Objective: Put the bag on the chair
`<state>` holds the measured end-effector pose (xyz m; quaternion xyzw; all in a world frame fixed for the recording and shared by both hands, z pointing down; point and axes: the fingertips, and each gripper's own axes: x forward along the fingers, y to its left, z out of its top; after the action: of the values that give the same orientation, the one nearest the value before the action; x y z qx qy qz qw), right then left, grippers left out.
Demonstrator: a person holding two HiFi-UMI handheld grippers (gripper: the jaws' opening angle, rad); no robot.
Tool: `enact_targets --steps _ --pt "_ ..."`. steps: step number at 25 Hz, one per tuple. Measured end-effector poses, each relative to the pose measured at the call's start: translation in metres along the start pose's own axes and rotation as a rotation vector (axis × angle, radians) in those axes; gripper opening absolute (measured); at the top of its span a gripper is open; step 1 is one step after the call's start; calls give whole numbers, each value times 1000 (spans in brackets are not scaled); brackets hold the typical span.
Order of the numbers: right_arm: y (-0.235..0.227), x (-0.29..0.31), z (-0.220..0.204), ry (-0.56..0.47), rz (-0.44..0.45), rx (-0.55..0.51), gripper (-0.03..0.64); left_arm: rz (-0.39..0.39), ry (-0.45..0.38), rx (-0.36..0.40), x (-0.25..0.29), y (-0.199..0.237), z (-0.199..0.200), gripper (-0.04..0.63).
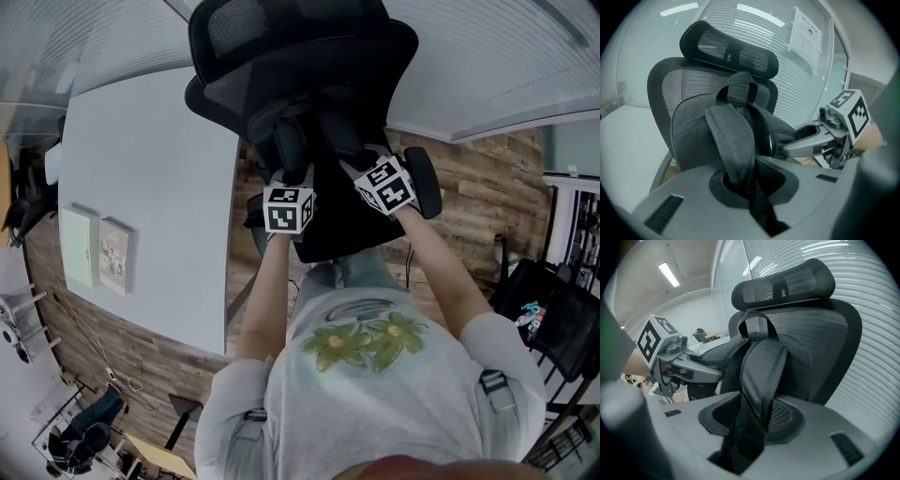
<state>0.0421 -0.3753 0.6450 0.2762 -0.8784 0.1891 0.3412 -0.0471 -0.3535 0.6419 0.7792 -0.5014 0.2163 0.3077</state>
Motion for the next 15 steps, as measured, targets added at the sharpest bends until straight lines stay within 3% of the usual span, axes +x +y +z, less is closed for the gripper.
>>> enact_targets --steps 2,10,15 --pt "-1 4 -2 9 -1 -3 179 13 1 3 2 4 0 51" --pt "0 1 4 -40 -12 10 281 55 -20 -6 -6 17 8 251" --pt "-8 -25 31 -156 -91 -5 314 84 -51 -9 -24 21 24 278"
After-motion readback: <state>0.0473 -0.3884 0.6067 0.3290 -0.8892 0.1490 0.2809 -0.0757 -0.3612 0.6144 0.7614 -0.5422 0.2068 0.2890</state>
